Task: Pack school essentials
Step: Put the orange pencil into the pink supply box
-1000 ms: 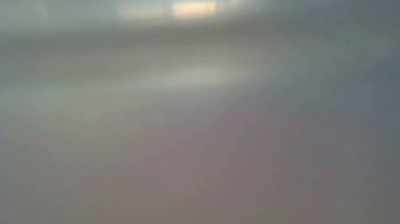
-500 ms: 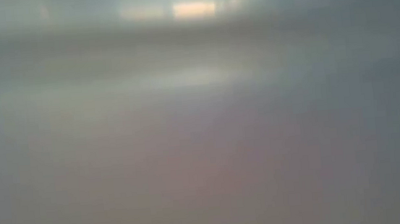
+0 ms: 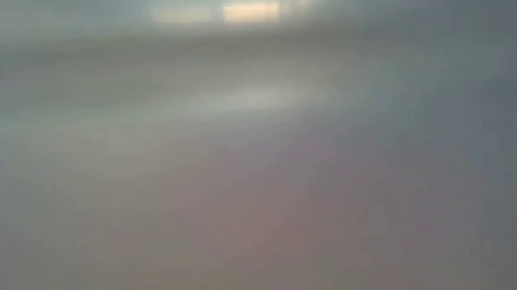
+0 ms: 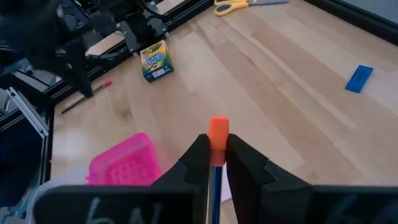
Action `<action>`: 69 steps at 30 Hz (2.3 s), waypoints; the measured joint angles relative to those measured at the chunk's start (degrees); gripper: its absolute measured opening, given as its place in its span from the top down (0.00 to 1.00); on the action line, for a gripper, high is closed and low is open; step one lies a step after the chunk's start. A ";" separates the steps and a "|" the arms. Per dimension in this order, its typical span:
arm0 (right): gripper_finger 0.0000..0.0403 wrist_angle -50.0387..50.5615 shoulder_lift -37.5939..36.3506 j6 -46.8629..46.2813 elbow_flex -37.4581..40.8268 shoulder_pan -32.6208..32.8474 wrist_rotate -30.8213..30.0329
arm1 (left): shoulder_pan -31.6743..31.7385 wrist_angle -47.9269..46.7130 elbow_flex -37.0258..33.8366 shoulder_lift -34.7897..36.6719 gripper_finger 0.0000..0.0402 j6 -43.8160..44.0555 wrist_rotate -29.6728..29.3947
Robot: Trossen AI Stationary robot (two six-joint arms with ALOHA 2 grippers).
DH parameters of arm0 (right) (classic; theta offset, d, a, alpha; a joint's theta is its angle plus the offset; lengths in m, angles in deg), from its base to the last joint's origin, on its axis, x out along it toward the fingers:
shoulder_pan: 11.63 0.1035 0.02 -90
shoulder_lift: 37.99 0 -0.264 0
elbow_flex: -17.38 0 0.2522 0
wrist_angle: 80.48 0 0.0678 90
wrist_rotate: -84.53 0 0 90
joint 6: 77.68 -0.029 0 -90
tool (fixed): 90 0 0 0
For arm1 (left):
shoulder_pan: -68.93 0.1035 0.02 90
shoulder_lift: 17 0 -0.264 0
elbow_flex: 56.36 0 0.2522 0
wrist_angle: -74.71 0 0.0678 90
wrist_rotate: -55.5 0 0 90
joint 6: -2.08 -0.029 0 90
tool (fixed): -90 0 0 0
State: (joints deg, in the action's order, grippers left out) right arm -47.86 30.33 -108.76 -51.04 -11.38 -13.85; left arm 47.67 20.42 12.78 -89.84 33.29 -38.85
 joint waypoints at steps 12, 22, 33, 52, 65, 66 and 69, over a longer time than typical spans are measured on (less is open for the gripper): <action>0.89 -1.51 0.00 1.67 0.00 0.00 3.98 | -8.29 11.23 0.00 -14.86 1.00 11.00 5.11; 0.89 -1.50 0.00 3.22 0.00 0.00 3.98 | -12.60 23.05 -0.02 -24.57 1.00 16.80 13.81; 0.89 -1.51 0.00 3.14 0.00 0.00 3.96 | -12.75 29.93 -0.02 -29.34 1.00 16.72 13.67; 0.89 -1.91 0.00 2.96 0.00 0.05 4.34 | -7.29 40.58 -0.02 -32.22 1.00 6.57 16.76; 0.89 -3.22 0.00 9.00 0.00 3.33 8.34 | -11.05 39.68 -0.04 -26.98 1.00 15.12 12.17; 0.89 -3.53 0.00 9.17 0.00 3.77 8.92 | -11.59 39.59 -0.04 -26.12 1.00 16.13 10.68; 0.89 -5.03 0.00 9.50 0.00 5.52 10.27 | -13.16 38.72 -0.04 -23.33 1.00 17.69 5.35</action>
State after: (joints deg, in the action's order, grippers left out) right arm -52.89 30.33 -99.25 -51.04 -5.87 -3.58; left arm 34.51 59.14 12.73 -113.17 50.98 -33.50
